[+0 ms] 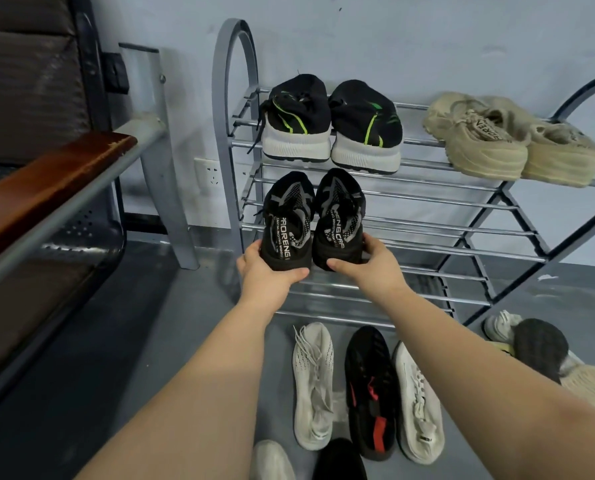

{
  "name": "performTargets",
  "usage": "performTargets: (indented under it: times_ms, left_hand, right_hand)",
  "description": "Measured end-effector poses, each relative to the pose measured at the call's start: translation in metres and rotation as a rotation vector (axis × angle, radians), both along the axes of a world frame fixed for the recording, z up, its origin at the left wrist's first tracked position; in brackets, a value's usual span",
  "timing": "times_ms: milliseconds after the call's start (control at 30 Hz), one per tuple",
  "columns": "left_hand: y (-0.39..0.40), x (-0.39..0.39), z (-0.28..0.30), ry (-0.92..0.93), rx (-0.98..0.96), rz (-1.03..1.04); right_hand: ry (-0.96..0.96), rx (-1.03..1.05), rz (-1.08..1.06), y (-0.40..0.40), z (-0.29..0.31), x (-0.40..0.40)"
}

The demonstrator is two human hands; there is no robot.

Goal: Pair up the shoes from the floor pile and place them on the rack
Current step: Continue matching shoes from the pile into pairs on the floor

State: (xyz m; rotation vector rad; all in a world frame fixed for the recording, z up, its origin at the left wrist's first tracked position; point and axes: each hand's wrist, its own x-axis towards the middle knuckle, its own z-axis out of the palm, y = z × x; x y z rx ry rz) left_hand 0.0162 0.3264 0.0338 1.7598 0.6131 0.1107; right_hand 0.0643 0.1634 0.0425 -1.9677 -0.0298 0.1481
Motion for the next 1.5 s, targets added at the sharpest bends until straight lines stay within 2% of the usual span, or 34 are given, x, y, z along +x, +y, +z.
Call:
performTargets:
  times_ms: [167, 333, 467, 633, 733, 933, 1267, 1367, 1433, 1500]
  left_hand:
    - [0.008, 0.010, -0.010, -0.061, 0.085, 0.068]
    - [0.001, 0.019, -0.013, -0.095, 0.013, 0.224]
    - [0.000, 0.027, -0.013, -0.078, 0.015, 0.254]
    - [-0.004, 0.036, -0.001, -0.002, 0.159, 0.315]
    - [-0.003, 0.042, -0.001, 0.020, 0.156, 0.307]
    - [-0.005, 0.051, -0.003, -0.107, 0.090, 0.398]
    - [-0.010, 0.057, -0.001, -0.152, 0.087, 0.390]
    - [-0.012, 0.052, -0.001, -0.048, 0.254, 0.281]
    - [-0.019, 0.041, 0.000, 0.052, 0.434, 0.168]
    - [-0.027, 0.027, 0.003, 0.052, 0.645, 0.056]
  right_hand:
    - [0.001, -0.068, 0.009, 0.004, -0.003, 0.011]
    - [-0.018, -0.111, 0.031, 0.009, 0.002, 0.025]
    - [-0.046, -0.209, 0.064, 0.008, 0.005, 0.033]
    - [-0.083, -0.288, 0.068, 0.013, 0.004, 0.047]
    - [-0.071, -0.313, 0.107, 0.014, -0.001, 0.052]
    - [-0.058, -0.315, 0.104, 0.013, -0.007, 0.050]
    - [-0.035, -0.418, 0.136, 0.013, 0.002, 0.051]
    - [-0.037, -0.421, 0.089, 0.010, 0.001, 0.044]
    - [-0.087, -0.472, 0.067, 0.003, -0.002, 0.033]
    - [-0.159, -0.554, 0.085, -0.011, -0.008, 0.018]
